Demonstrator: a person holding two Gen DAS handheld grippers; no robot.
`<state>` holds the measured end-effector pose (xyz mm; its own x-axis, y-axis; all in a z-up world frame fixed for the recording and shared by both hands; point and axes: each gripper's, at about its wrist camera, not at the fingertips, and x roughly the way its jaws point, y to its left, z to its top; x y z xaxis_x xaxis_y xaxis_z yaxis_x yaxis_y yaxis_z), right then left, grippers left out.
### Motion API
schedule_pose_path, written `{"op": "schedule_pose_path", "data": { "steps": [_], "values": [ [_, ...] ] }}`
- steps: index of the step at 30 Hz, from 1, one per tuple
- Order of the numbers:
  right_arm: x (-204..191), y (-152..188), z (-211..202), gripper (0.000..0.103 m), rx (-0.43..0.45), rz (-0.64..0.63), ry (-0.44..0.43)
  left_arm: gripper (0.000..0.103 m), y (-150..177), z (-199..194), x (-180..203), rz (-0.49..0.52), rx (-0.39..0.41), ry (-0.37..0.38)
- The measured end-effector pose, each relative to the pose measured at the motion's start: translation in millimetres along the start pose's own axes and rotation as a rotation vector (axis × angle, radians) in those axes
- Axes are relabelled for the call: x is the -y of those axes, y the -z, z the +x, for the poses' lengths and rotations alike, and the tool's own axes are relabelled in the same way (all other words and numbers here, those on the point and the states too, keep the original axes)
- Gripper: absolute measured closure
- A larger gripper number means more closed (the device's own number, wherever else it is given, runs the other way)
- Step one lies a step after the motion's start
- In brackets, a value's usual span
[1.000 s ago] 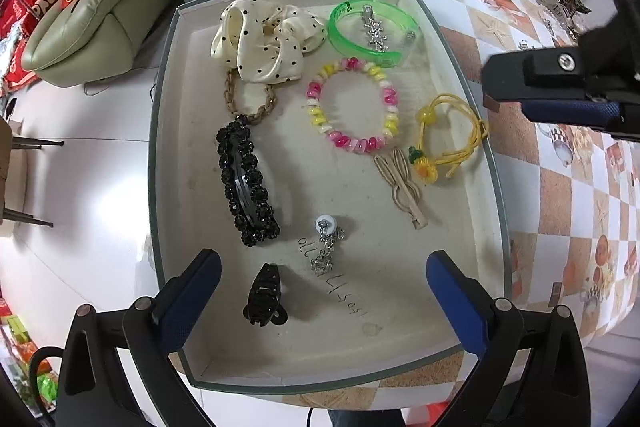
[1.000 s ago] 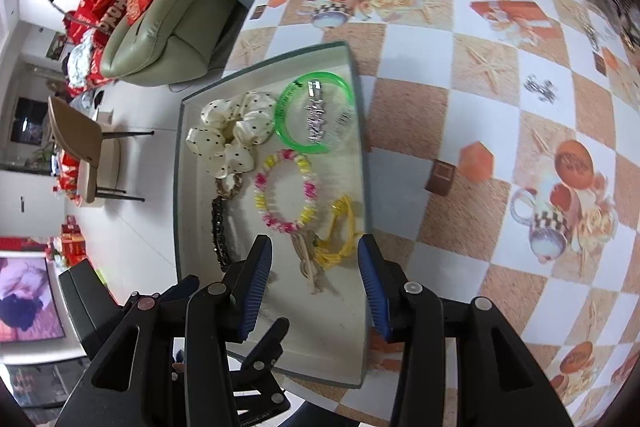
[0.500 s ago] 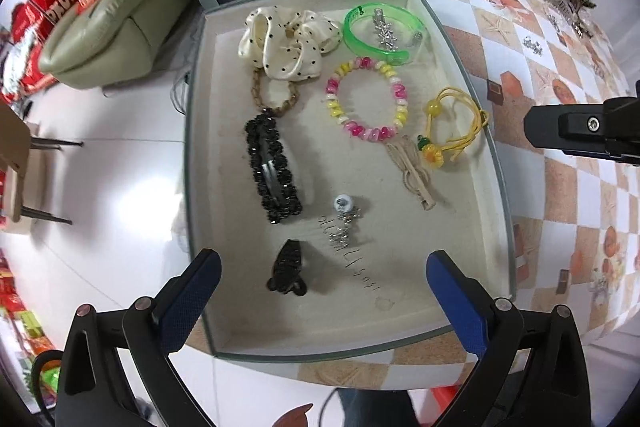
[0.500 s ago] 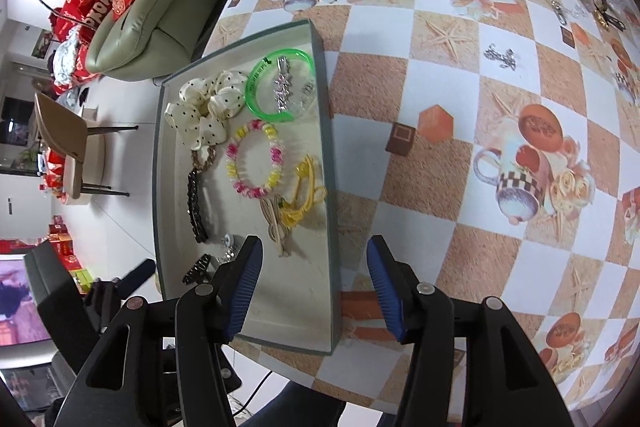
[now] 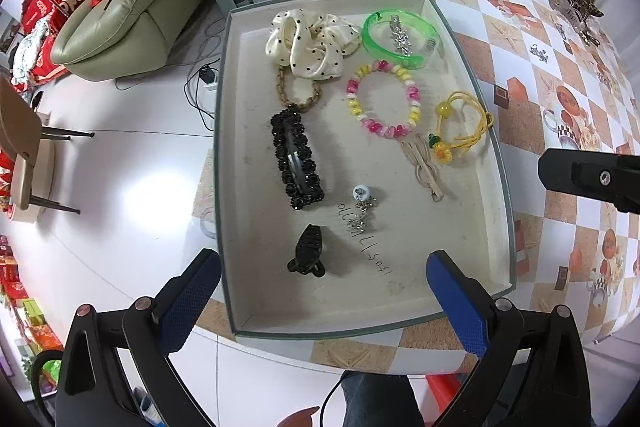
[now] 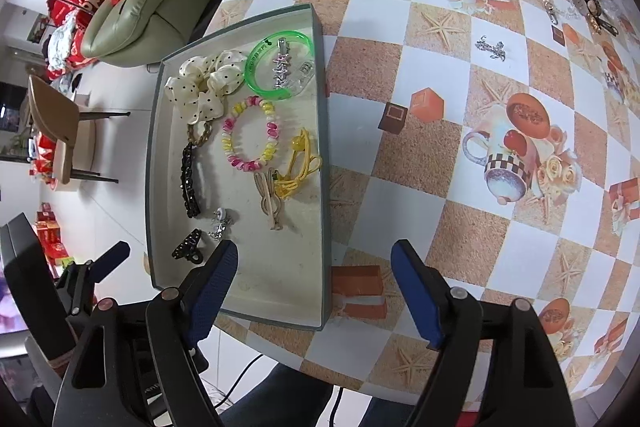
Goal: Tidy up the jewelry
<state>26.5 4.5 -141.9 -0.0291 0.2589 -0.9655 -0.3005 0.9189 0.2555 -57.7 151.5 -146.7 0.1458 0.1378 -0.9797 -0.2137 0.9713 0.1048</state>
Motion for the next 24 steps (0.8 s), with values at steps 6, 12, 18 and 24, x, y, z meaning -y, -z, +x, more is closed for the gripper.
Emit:
{"op": "schedule_pose_path", "data": {
  "steps": [6,12,18,24],
  "values": [
    [-2,3,-4,0.021,-0.008,-0.008,0.022,0.0,2,-11,-1,0.007,0.016,-0.011],
    [-9,5,-12,0.02,0.003,-0.047,0.055,0.0,2,-18,-4,-0.01,-0.011,0.024],
    [-22,7,-28,0.019,0.038,-0.105,0.107,0.0,3,-37,-9,-0.016,-0.001,0.025],
    [-37,7,-54,0.018,0.098,-0.156,0.125,0.0,1,-60,-18,-0.029,0.036,0.012]
  ]
}}
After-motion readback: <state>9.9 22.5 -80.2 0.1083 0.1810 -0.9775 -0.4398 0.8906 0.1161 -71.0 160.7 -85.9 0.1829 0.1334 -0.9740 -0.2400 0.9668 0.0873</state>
